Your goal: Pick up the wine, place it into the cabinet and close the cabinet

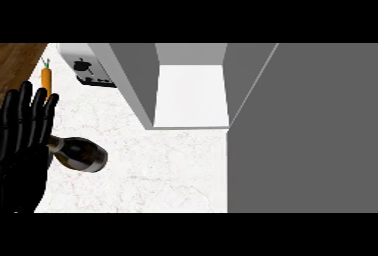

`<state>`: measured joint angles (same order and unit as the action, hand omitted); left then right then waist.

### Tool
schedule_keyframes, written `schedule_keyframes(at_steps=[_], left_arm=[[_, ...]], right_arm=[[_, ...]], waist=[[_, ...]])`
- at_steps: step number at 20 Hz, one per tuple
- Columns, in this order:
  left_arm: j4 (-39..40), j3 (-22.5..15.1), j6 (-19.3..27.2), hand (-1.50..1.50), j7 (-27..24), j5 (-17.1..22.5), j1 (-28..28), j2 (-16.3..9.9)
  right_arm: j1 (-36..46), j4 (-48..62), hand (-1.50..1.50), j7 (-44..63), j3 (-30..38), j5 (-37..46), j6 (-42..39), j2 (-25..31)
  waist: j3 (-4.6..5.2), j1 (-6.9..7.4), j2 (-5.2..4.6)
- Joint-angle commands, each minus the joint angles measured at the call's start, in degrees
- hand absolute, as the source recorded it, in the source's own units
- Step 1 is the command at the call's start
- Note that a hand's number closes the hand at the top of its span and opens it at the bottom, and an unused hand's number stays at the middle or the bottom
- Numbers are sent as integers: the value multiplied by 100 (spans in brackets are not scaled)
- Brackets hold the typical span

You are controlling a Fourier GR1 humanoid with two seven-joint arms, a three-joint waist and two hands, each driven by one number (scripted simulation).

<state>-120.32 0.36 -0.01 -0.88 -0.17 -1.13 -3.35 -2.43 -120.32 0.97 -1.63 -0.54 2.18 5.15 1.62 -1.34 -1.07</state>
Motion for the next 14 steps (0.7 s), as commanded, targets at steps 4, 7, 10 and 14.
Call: schedule_keyframes(at_steps=[4,7,10,14], left_arm=[[154,357,-1696,-150,-497,1563,23,-878],[567,-285,-2292,-150,-198,2486,-232,-629],[479,41,-2911,-150,2,3453,-637,-1089],[-296,186,-2633,-150,847,4204,-685,-1358]], right_arm=[[-436,-523,-150,-15,-412,287,-36,-78],[-375,-461,-150,213,-837,-445,-789,122],[-790,-931,-150,373,-842,-661,-918,227],[-836,-1664,-150,1041,-706,-965,-931,381]], waist=[[-147,92,128],[-141,81,74],[-154,110,133],[-162,137,126]])
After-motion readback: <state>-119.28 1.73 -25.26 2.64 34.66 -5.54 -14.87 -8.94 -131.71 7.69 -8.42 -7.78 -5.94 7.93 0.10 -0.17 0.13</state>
